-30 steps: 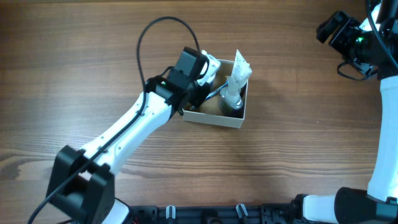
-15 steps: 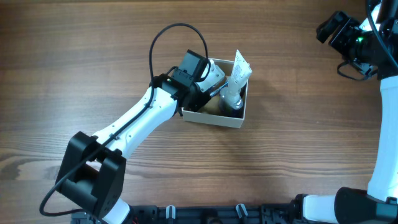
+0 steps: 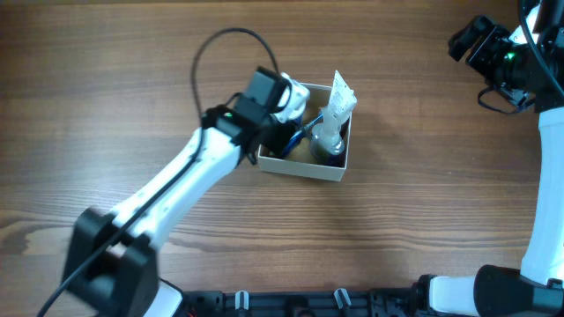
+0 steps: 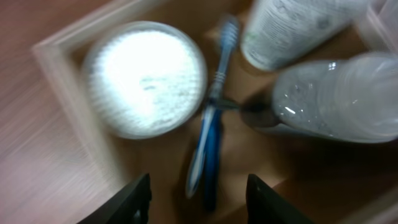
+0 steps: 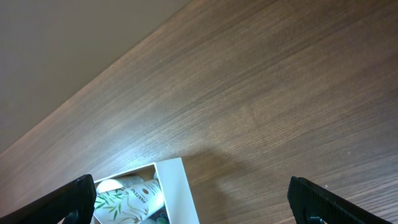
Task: Pack container
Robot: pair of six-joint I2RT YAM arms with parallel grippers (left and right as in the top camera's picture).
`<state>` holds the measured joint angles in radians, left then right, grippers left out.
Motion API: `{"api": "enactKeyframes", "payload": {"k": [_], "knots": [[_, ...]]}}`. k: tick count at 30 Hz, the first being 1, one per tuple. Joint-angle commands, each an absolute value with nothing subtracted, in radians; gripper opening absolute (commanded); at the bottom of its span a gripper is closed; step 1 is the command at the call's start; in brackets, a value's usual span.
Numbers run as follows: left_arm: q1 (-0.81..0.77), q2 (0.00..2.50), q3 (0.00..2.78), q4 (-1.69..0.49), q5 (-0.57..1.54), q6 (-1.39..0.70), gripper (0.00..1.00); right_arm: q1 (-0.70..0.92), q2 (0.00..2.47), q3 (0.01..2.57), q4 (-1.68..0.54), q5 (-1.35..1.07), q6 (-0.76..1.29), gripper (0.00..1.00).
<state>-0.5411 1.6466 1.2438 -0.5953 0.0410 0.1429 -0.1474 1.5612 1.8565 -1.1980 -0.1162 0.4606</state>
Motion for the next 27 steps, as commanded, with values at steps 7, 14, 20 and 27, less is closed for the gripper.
{"api": "enactKeyframes", "payload": {"k": [7, 14, 20, 27], "knots": [[-0.155, 1.270, 1.286, -0.960, -0.226, -0.284, 0.73, -0.148, 1.567, 1.857, -1.198, -0.131, 0.474, 1.00], [0.104, 1.230, 1.284, -1.065, -0.146, -0.256, 0.97, -0.148, 1.567, 1.857, -1.198, -0.131, 0.474, 1.00], [0.136, 1.232, 1.282, -1.086, -0.147, -0.240, 1.00, -0.148, 1.567, 1.857, -1.198, -0.131, 0.474, 1.00], [0.136, 1.232, 1.282, -1.086, -0.147, -0.240, 1.00, -0.148, 1.567, 1.857, -1.198, -0.131, 0.474, 1.00]]}}
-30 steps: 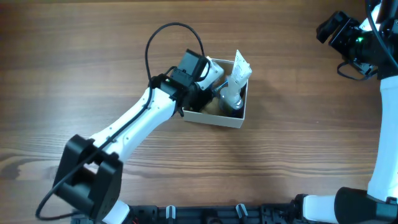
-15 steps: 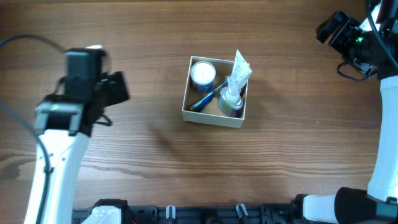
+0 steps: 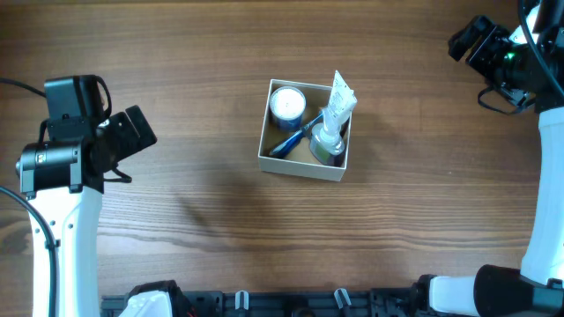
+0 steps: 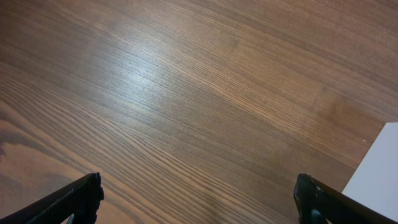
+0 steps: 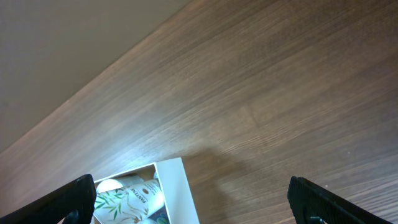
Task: Pack container
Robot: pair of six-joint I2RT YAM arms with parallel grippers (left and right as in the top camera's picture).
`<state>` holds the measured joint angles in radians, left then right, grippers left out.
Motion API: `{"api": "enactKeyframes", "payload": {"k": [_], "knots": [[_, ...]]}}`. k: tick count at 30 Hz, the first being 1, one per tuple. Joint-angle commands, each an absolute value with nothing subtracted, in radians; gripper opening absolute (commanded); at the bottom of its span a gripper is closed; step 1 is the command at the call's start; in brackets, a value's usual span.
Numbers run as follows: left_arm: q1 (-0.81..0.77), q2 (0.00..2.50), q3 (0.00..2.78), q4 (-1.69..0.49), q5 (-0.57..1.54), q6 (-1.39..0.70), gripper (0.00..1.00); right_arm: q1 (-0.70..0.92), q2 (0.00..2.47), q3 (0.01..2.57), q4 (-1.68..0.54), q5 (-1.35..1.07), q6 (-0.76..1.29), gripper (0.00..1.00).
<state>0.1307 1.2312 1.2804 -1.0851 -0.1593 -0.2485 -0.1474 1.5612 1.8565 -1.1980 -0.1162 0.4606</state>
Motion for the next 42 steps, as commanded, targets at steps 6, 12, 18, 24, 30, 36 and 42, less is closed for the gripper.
{"api": "enactKeyframes", "payload": {"k": [6, 12, 18, 24, 30, 36, 42], "knots": [[0.136, 1.232, 1.282, -1.086, -0.147, -0.240, 1.00, -0.148, 1.567, 1.857, -1.198, -0.131, 0.474, 1.00], [0.136, 1.232, 1.282, -1.086, -0.147, -0.240, 1.00, -0.148, 1.567, 1.857, -1.198, -0.131, 0.474, 1.00], [0.136, 1.232, 1.282, -1.086, -0.147, -0.240, 1.00, -0.148, 1.567, 1.857, -1.198, -0.131, 0.474, 1.00], [0.136, 1.232, 1.282, -1.086, -0.147, -0.240, 1.00, -0.148, 1.567, 1.857, -1.198, -0.131, 0.474, 1.00], [0.136, 1.232, 1.282, -1.086, -0.147, -0.240, 1.00, -0.148, 1.567, 1.857, -1.198, -0.131, 0.474, 1.00], [0.136, 1.232, 1.282, -1.086, -0.147, -0.240, 1.00, -0.148, 1.567, 1.857, -1.231, -0.123, 0.422, 1.00], [0.136, 1.232, 1.282, -1.086, -0.147, -0.240, 1.00, -0.137, 1.544, 1.834, -1.265, -0.128, 0.189, 1.00]]}}
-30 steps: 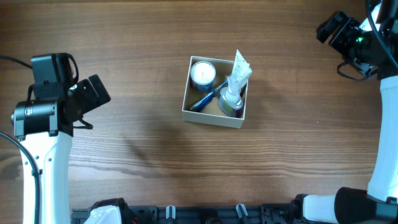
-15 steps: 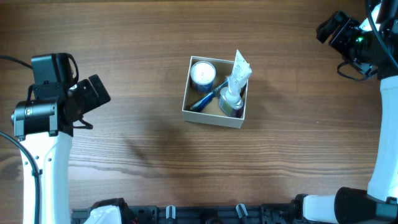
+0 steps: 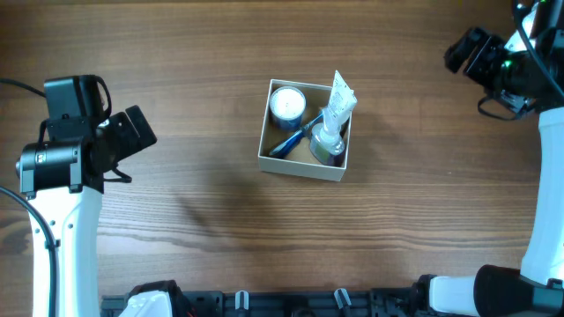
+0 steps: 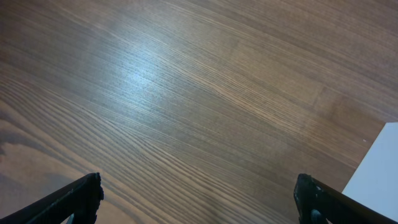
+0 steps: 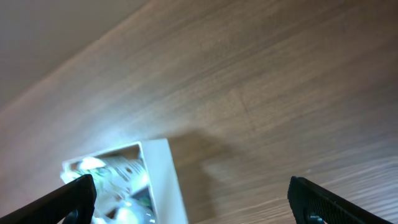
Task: Pack container
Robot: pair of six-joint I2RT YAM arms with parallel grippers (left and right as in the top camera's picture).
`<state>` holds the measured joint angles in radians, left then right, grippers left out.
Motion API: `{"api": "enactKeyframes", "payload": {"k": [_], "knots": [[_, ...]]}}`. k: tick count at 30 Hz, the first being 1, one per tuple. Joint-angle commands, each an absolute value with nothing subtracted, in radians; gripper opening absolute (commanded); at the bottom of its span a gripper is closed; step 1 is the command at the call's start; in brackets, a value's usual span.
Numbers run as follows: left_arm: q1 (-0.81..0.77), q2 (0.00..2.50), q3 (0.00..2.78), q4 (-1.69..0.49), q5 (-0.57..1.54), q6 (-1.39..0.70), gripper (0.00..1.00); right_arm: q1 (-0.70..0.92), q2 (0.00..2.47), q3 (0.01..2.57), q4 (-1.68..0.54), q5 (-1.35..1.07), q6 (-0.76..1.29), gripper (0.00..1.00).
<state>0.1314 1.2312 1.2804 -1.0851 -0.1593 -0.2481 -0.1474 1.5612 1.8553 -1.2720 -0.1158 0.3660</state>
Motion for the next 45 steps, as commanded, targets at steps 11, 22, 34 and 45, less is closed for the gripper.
{"api": "enactKeyframes", "payload": {"k": [11, 22, 34, 45], "knots": [[0.136, 1.232, 1.282, -1.086, -0.147, -0.240, 1.00, -0.059, 1.028, 1.352, -0.936, -0.128, -0.241, 1.00], [0.136, 1.232, 1.282, -1.086, -0.147, -0.240, 1.00, -0.059, 0.455, 0.765, -0.797, -0.132, -0.261, 1.00], [0.136, 1.232, 1.282, -1.086, -0.147, -0.240, 1.00, -0.059, 0.155, 0.367, -0.609, -0.143, -0.157, 1.00], [0.136, 1.232, 1.282, -1.086, -0.147, -0.240, 1.00, -0.059, 0.031, 0.175, -0.498, -0.159, -0.154, 1.00]]}}
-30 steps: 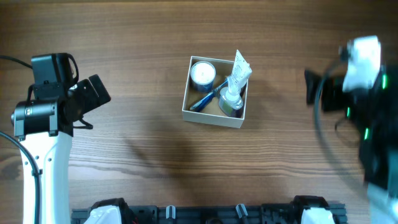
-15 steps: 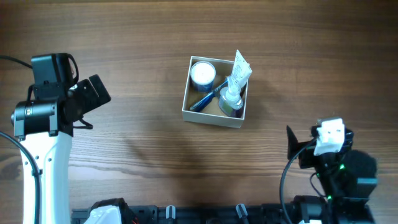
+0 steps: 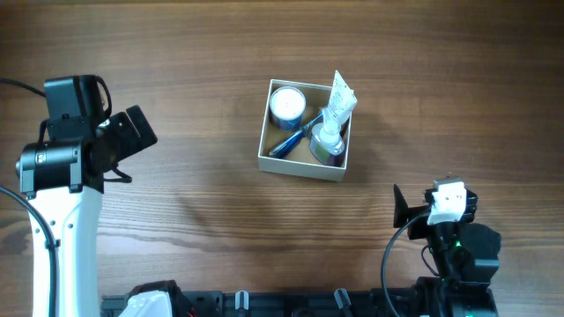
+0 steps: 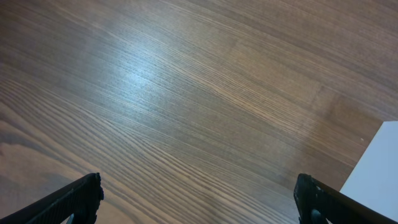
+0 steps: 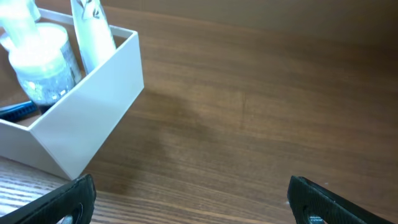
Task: Pack container
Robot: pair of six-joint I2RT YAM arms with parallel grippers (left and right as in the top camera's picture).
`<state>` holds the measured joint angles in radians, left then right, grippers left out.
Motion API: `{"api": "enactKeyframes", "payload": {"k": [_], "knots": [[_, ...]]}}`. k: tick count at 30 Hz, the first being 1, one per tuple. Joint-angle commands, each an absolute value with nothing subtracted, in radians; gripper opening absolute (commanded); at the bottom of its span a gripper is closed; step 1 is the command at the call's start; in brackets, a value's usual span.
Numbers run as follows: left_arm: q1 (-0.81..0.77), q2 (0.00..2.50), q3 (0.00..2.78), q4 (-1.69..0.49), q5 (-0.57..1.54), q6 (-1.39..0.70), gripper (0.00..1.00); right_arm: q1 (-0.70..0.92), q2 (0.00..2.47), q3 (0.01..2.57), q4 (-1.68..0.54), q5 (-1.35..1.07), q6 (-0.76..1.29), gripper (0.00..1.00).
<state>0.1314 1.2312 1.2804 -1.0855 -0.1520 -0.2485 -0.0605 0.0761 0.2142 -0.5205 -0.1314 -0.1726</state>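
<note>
A white open box (image 3: 302, 165) stands mid-table. In it are a round white jar (image 3: 287, 104), a blue toothbrush (image 3: 293, 140), a white tube (image 3: 340, 95) and a clear bottle (image 3: 325, 141). My left gripper (image 3: 139, 130) hovers far left of the box, open and holding nothing; its wrist view catches only the box's corner (image 4: 380, 163). My right gripper (image 5: 189, 202) is open and empty, low at the front right. It looks at the box's wall (image 5: 81, 121), with the bottle (image 5: 40, 62) and tube (image 5: 93, 28) showing above the rim.
Bare brown wooden tabletop (image 3: 203, 53) lies all around the box. The left arm's base and cable (image 3: 53, 220) occupy the left edge. The right arm's base (image 3: 454, 264) sits at the front right edge.
The right arm has left the far right corner and is now low at the front right of the table, its camera facing the box from the side. The left arm has not moved.
My left gripper was open right over the box, above the toothbrush and jar. Then it was back at the left side, empty, and stayed there. The right arm stayed at the far right corner, shifted slightly, and now sits at the front right.
</note>
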Motion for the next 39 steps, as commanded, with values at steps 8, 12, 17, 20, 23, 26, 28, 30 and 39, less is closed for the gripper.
{"api": "enactKeyframes", "payload": {"k": [8, 12, 17, 20, 23, 26, 28, 30, 39], "knots": [[0.136, 1.232, 1.282, -1.086, -0.147, -0.240, 1.00, -0.059, 0.004, 0.144, -0.447, -0.158, -0.157, 1.00], [0.136, 1.232, 1.282, -1.086, -0.147, -0.240, 1.00, -0.059, 0.004, 0.144, -0.447, -0.158, -0.157, 1.00], [0.136, 1.232, 1.282, -1.086, -0.147, -0.240, 1.00, -0.059, 0.004, 0.144, -0.447, -0.158, -0.157, 1.00], [0.136, 1.232, 1.282, -1.086, -0.147, -0.240, 1.00, -0.059, 0.004, 0.144, -0.447, -0.158, -0.157, 1.00], [0.136, 1.232, 1.282, -1.086, -0.147, -0.240, 1.00, -0.059, 0.004, 0.144, -0.447, -0.158, -0.157, 1.00], [0.136, 1.232, 1.282, -1.086, -0.147, -0.240, 1.00, -0.059, 0.005, 0.144, -0.447, -0.158, -0.157, 1.00], [0.136, 1.232, 1.282, -1.086, -0.147, -0.240, 1.00, -0.059, 0.005, 0.144, -0.447, -0.158, -0.157, 1.00], [0.136, 1.232, 1.282, -1.086, -0.147, -0.240, 1.00, -0.059, 0.005, 0.144, -0.447, -0.158, -0.157, 1.00], [0.133, 1.100, 1.282, -1.083, -0.170, -0.239, 1.00, -0.059, 0.005, 0.144, -0.447, -0.158, -0.157, 1.00]]}}
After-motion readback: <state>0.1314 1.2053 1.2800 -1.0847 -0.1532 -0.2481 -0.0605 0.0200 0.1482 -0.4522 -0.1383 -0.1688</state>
